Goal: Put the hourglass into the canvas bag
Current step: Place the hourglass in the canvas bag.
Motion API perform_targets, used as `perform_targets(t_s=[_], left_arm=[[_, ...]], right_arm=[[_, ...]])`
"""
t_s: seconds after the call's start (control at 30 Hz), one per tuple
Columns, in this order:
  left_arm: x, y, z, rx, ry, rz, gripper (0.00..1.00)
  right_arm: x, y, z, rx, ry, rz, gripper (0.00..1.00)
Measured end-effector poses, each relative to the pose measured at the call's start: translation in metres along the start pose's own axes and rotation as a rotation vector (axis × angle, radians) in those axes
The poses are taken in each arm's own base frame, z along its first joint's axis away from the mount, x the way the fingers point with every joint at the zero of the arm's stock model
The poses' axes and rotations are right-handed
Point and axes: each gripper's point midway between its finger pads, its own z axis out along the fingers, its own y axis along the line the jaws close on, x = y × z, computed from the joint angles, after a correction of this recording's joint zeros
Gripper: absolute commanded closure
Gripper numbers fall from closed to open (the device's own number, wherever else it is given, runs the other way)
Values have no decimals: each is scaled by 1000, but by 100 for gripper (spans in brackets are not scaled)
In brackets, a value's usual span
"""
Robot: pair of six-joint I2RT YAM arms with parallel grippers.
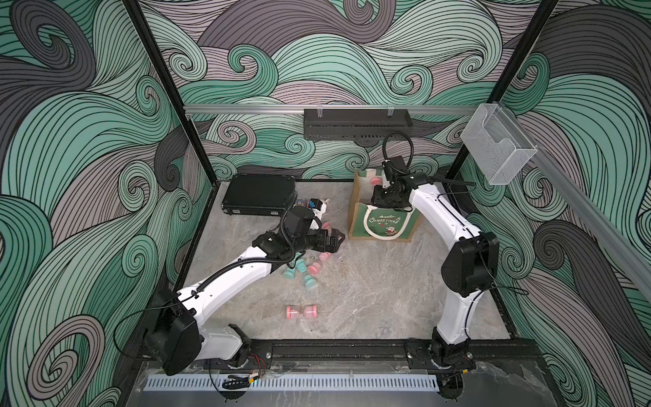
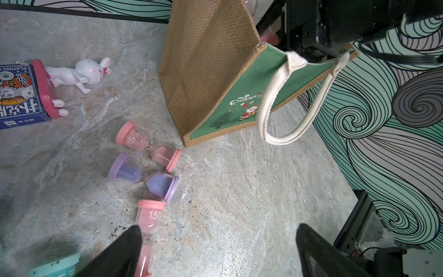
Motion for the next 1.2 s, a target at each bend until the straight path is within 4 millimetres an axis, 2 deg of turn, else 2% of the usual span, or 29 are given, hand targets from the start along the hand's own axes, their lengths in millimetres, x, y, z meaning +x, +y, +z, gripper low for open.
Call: perform_targets(t_s=[0.3,0.57,0.67,0.83,0.93,1.2], left_arm=[[-6,-3,-1,6,-14,2,1],[-6,-3,-1,6,-15,2,1],[-6,-3,-1,6,-15,1,1],[-8,-4,-2,13,-21,3,1],[-11,-6,-4,18,-32,5,1],[-18,-10,-14,28,-62,10,1]], right_arm=[[12,-9,32,37,51,-20,76],[26,-19,49,75,66,-36,64],[23,-19,49,76,51,-42,57],[12,-16,36,65,5,-49,42],[1,-13,18,49,-44,-49,36],[-25,-2,-53,-18,-192,-42,25]])
